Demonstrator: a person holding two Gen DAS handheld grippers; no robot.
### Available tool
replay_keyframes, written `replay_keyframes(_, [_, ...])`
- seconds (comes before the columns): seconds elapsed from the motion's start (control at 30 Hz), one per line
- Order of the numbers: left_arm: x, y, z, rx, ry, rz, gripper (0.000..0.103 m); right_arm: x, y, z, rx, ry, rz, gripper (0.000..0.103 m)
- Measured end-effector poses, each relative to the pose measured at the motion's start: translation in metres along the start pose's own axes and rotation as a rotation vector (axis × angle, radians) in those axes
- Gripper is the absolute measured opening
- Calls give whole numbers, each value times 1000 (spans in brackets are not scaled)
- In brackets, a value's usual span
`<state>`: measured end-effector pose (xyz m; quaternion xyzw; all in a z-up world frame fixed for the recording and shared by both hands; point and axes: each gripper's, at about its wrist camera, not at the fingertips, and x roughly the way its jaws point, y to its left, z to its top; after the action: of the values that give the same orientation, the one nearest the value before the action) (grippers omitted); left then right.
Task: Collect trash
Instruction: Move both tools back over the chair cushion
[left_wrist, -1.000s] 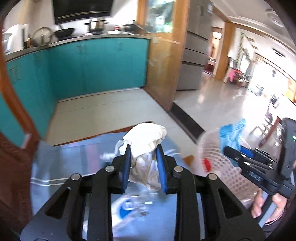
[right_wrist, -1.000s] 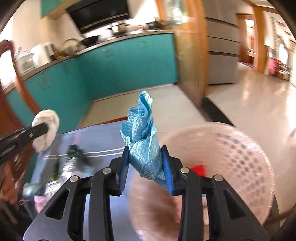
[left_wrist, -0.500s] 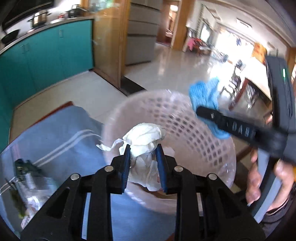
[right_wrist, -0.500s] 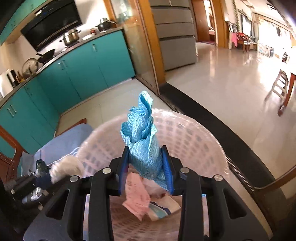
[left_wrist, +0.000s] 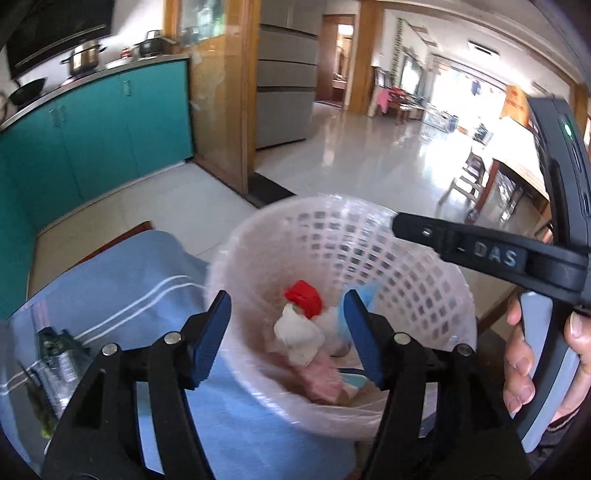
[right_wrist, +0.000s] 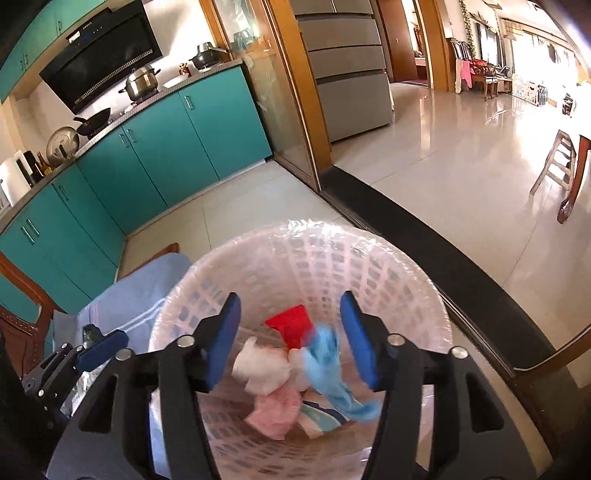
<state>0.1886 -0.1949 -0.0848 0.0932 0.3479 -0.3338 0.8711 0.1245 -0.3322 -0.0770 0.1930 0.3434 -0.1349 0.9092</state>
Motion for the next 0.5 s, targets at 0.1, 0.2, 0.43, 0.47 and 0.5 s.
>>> replay_keyframes(0.1, [-19, 26, 7, -11, -9, 96, 66, 1, 14, 1, -19, -6, 34, 57])
replay_keyframes(0.2, [-60, 63, 15, 4, -90, 304, 75, -2, 37, -4, -75, -12, 108, 57])
replay_keyframes(0.43, [-134, 163, -4, -197, -95, 493, 81, 1, 140, -55, -430, 128, 399, 57])
replay_keyframes(0.47, [-140, 171, -9, -215, -92, 504, 82, 0, 155, -66, -482, 150, 440, 57])
replay_keyframes(0.5, [-145, 177, -14, -228, -87, 514, 82, -2, 175, -80, -543, 175, 498, 57])
